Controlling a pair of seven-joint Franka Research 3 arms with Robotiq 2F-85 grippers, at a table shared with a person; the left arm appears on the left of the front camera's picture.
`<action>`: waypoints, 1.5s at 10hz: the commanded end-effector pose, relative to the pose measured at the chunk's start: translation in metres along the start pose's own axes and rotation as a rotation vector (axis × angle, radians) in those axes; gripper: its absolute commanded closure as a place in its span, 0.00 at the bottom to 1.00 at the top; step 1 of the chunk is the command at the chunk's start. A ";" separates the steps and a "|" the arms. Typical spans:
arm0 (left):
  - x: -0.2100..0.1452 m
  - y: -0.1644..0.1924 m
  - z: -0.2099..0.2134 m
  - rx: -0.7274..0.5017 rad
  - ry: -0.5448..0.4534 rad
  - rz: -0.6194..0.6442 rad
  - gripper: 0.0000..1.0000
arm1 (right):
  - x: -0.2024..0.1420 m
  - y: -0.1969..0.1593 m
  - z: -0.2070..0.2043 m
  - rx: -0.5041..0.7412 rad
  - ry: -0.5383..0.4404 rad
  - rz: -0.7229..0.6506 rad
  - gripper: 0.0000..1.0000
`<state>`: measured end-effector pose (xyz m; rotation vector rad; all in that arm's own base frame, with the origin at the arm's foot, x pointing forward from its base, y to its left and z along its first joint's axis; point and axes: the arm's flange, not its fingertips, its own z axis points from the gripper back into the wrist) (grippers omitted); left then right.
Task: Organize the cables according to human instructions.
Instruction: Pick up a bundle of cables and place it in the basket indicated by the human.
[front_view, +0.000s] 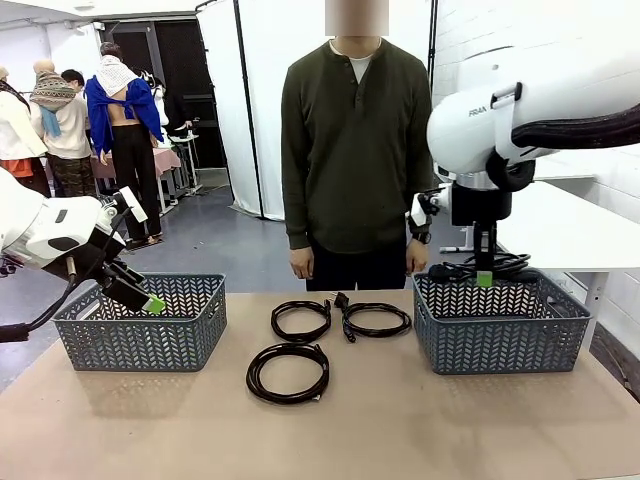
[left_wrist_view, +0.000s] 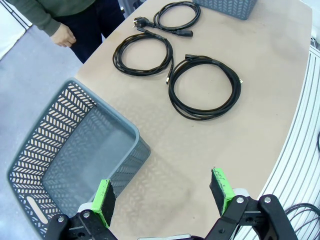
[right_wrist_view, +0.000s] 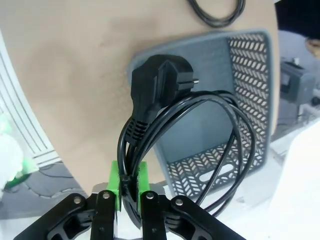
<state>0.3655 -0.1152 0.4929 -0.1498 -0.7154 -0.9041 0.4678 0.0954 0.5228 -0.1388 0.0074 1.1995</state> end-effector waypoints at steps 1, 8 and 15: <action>0.000 0.002 -0.001 -0.007 -0.012 0.007 0.00 | -0.024 -0.007 -0.010 -0.040 -0.034 0.055 1.00; 0.000 0.002 -0.001 -0.007 -0.012 0.007 0.00 | -0.037 -0.042 -0.035 0.007 -0.078 0.113 1.00; 0.000 0.002 -0.001 -0.007 -0.012 0.007 0.00 | -0.031 -0.043 -0.044 -0.023 -0.041 0.131 1.00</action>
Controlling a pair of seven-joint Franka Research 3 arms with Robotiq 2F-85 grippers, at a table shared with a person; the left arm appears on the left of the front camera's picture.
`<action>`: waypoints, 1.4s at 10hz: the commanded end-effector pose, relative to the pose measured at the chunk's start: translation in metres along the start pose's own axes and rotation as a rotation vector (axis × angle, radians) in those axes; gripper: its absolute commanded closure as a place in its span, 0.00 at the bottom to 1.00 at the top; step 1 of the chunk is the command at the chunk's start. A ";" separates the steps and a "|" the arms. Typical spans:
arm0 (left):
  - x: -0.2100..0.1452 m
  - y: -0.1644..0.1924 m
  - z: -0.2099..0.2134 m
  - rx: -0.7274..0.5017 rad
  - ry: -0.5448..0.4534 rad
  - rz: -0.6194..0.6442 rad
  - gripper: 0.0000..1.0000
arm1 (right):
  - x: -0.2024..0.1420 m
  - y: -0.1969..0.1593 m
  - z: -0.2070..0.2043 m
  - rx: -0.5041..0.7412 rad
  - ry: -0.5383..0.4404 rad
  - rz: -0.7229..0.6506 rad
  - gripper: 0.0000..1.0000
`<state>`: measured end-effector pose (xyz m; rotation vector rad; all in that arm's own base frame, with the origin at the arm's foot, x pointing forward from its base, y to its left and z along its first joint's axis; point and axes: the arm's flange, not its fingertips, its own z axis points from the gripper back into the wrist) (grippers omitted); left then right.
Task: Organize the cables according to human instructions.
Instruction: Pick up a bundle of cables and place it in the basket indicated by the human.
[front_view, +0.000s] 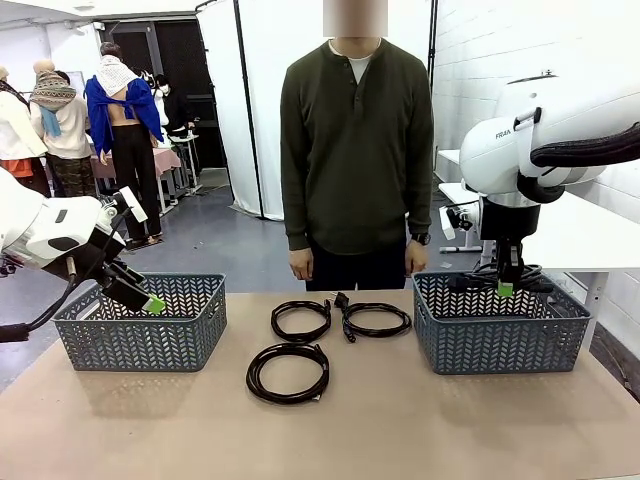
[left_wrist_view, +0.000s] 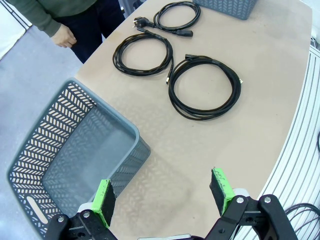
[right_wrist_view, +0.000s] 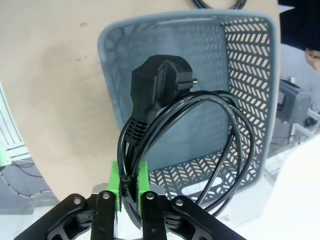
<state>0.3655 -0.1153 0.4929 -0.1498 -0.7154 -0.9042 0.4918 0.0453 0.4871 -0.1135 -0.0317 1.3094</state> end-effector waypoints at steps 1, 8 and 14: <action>0.000 0.002 -0.001 -0.007 -0.012 0.007 0.00 | 0.005 -0.012 -0.005 -0.012 -0.003 0.046 1.00; 0.000 0.002 -0.001 -0.007 -0.012 0.007 0.00 | 0.004 -0.046 -0.036 -0.011 -0.027 0.156 1.00; 0.000 0.002 -0.001 -0.007 -0.012 0.007 0.00 | 0.005 -0.066 -0.051 0.037 -0.096 0.150 0.67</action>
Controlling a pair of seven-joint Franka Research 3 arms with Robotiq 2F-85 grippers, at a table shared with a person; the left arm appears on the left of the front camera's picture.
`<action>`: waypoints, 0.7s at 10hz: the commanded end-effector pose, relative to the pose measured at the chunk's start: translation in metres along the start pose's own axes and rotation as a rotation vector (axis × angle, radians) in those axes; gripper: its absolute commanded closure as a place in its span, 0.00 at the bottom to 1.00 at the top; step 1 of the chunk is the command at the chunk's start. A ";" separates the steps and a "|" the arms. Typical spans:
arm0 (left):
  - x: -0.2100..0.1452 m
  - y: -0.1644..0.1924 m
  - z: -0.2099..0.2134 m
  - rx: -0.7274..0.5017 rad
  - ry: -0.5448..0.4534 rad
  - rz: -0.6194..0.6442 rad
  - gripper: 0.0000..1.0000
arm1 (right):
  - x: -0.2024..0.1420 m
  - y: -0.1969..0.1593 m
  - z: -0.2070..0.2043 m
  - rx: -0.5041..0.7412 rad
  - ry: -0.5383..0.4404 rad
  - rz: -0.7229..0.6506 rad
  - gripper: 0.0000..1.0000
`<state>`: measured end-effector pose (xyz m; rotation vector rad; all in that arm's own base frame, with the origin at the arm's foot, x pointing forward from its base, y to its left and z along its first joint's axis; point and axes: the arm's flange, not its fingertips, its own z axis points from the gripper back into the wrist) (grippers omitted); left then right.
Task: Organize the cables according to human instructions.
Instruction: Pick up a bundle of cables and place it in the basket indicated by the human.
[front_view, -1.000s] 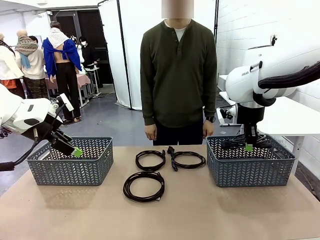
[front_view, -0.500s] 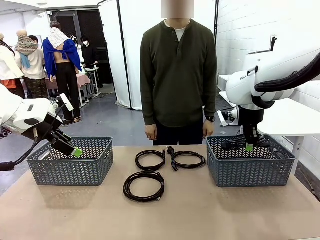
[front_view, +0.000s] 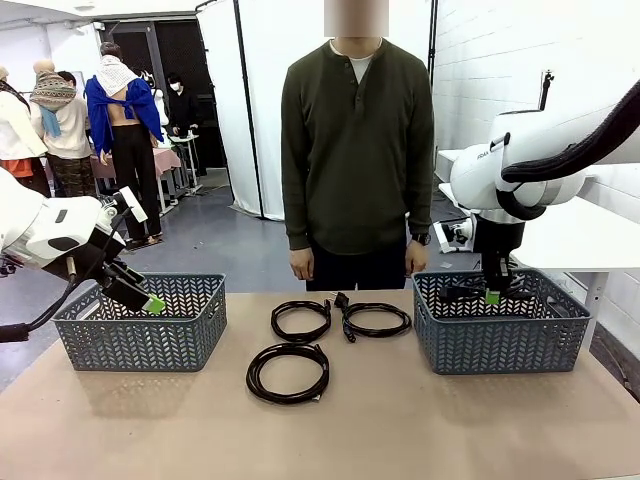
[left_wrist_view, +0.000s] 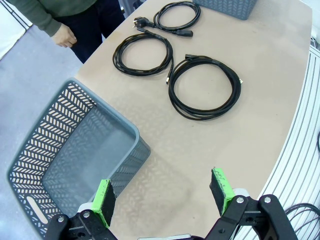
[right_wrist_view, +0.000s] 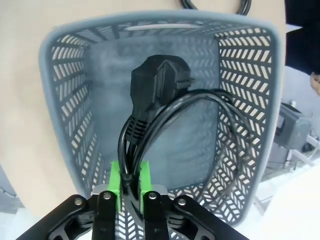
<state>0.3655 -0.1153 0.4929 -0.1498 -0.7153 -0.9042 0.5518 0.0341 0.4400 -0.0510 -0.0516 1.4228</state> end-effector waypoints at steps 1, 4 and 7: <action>0.000 0.002 -0.001 -0.007 -0.012 0.007 0.00 | -0.004 -0.012 0.001 -0.002 -0.038 0.031 0.48; 0.000 0.002 -0.001 -0.007 -0.012 0.007 0.00 | -0.003 -0.014 0.006 -0.004 -0.058 0.020 0.00; 0.000 0.002 -0.001 -0.007 -0.012 0.007 0.00 | 0.002 -0.013 0.012 0.028 -0.055 0.036 0.00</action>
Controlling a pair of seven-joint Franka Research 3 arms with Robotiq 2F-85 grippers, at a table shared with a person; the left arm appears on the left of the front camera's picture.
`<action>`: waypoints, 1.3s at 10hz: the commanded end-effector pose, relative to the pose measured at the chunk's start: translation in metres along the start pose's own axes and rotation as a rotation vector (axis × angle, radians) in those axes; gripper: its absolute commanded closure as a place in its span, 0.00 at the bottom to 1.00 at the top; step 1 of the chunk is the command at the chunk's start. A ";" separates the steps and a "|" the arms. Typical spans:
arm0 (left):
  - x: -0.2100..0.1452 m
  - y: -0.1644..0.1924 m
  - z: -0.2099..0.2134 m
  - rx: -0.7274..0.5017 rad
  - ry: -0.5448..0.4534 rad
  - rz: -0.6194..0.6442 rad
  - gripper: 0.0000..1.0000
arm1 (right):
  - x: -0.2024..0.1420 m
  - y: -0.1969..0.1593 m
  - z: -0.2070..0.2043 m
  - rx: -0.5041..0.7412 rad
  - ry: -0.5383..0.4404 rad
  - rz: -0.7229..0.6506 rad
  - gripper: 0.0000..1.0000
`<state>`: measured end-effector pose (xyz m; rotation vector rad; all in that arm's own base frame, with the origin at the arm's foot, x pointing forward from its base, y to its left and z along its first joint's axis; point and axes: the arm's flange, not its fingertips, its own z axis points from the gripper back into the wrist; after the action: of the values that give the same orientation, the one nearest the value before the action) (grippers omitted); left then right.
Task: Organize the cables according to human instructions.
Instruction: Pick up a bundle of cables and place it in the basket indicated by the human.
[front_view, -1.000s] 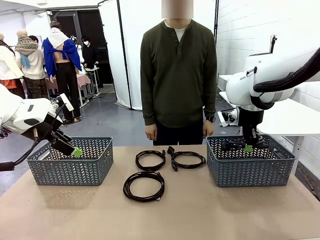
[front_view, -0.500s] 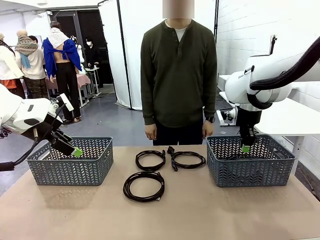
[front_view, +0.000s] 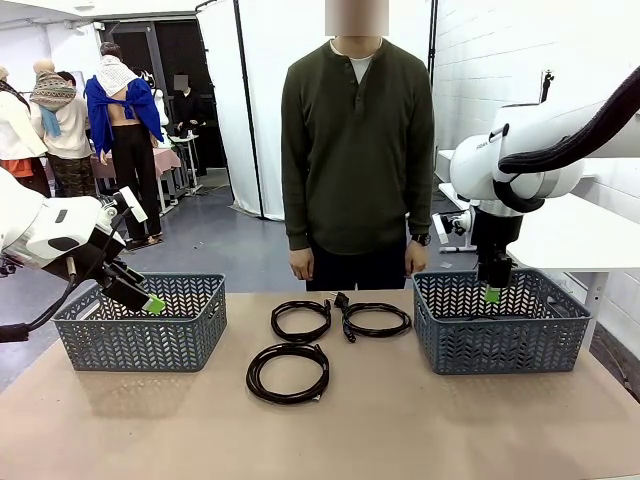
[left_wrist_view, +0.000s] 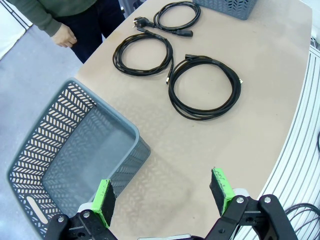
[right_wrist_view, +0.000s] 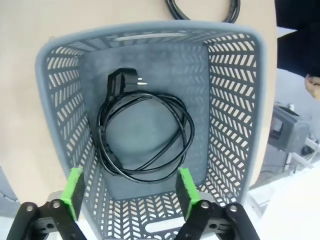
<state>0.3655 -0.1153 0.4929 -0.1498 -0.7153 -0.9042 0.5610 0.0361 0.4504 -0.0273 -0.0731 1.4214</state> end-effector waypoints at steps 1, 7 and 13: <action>0.000 0.002 -0.001 -0.007 -0.012 0.007 0.00 | 0.001 -0.003 -0.001 0.043 -0.015 0.042 0.00; 0.000 0.002 -0.001 -0.007 -0.012 0.007 0.00 | 0.005 0.005 -0.005 0.042 0.011 0.014 0.00; 0.000 0.002 -0.001 -0.007 -0.012 0.007 0.00 | 0.005 0.006 -0.004 0.044 0.023 0.014 0.00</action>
<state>0.3655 -0.1153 0.4929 -0.1498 -0.7153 -0.9042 0.5560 0.0421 0.4463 -0.0084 -0.0226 1.4367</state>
